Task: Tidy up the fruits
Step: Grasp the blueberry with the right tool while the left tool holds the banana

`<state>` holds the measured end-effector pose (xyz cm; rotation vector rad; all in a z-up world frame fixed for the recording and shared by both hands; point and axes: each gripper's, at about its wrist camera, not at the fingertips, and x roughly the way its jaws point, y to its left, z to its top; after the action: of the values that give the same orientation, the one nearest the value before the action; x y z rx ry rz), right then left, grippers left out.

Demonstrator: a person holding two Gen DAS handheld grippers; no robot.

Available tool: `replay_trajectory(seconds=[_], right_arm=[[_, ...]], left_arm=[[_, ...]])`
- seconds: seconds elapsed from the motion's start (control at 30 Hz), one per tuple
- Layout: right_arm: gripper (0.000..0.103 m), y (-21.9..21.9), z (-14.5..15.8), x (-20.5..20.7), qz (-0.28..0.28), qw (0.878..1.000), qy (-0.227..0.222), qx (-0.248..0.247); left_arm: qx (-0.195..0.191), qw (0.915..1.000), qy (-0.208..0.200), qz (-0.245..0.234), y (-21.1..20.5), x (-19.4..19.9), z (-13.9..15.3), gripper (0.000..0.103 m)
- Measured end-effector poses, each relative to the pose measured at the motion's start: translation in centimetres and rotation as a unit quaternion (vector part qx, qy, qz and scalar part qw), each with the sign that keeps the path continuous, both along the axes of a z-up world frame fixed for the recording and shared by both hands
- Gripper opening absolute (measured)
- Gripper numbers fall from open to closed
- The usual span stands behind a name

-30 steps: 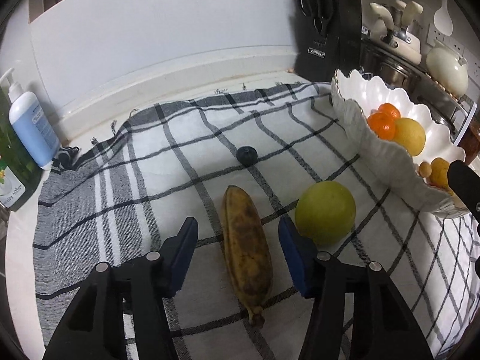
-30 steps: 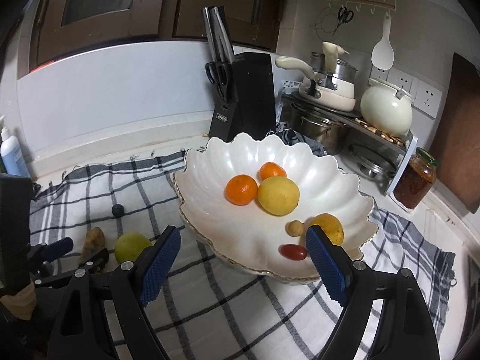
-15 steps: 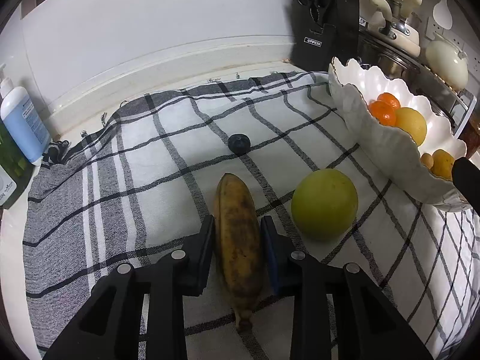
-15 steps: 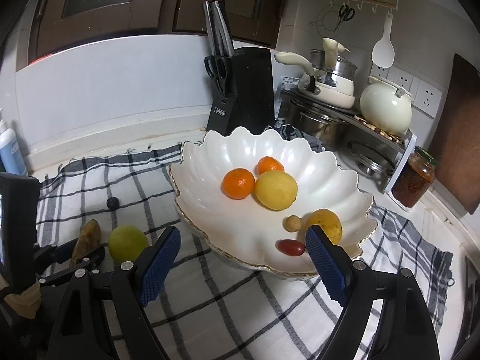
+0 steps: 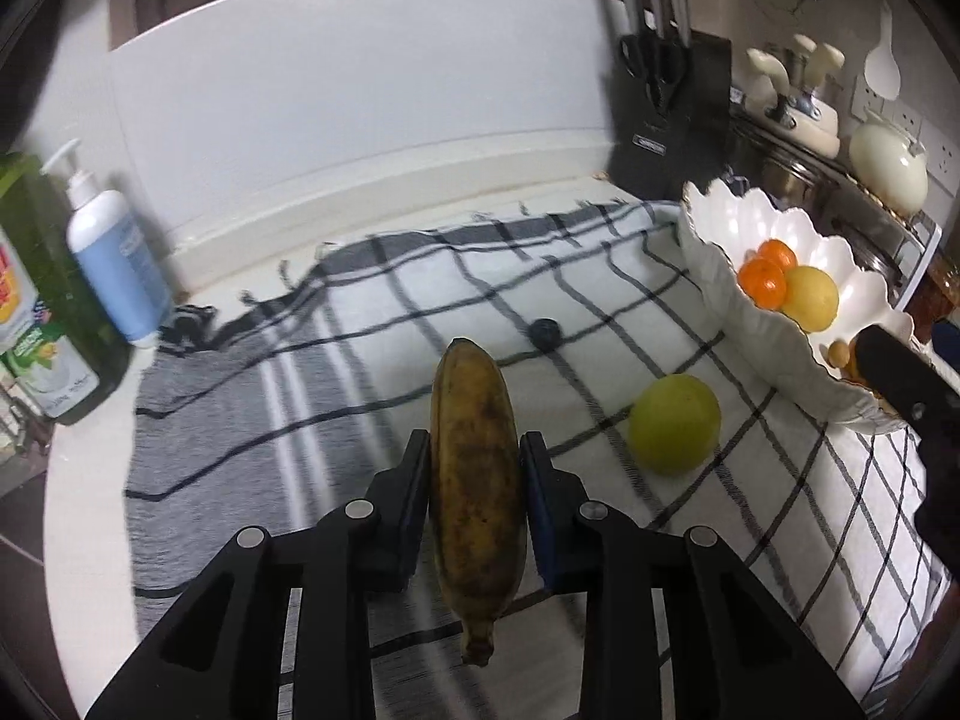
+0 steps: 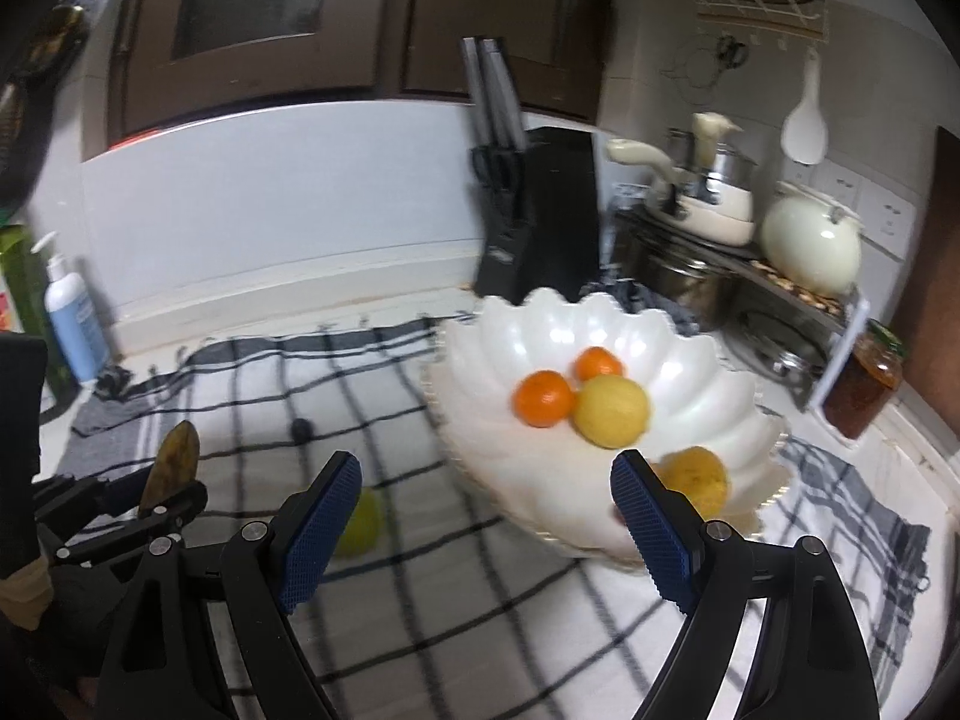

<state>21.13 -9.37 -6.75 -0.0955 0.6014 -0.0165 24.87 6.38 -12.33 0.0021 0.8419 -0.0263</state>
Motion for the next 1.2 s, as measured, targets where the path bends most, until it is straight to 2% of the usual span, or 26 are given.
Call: replay_trajectory(seconds=[0.3,0.33,0.47,0.53,0.73,0.83,1.2], right_arm=[[0.086,4.5,-0.7,2.7,0.072,0.997,0.026,0.017],[0.084,5.2,-1.0,3.2,0.083,0.996,0.031,0.017],[0.064,7.3,-2.3,5.5,0.111,0.993,0.049,0.009],[0.061,8.2,-3.2,6.9,0.121,0.991,0.065,0.009],[0.043,9.3,-6.4,10.3,0.133,0.984,0.121,0.016],[0.038,9.6,-7.4,11.1,0.139,0.981,0.135,0.015],[0.028,10.4,-9.1,13.1,0.143,0.976,0.162,0.017]], left_arm=[[0.004,0.9986,-0.016,0.049,5.0,-0.7,1.1,0.030],[0.004,0.9982,-0.017,0.057,5.6,-0.5,1.2,0.029],[-0.002,0.9966,-0.017,0.081,7.7,0.6,1.3,0.029],[-0.003,0.9958,-0.019,0.089,8.3,1.1,1.4,0.029],[0.000,0.9948,-0.021,0.100,9.2,2.6,1.3,0.029],[-0.003,0.9948,-0.018,0.100,9.2,3.0,1.1,0.029],[-0.008,0.9948,-0.012,0.101,9.4,4.1,0.5,0.029]])
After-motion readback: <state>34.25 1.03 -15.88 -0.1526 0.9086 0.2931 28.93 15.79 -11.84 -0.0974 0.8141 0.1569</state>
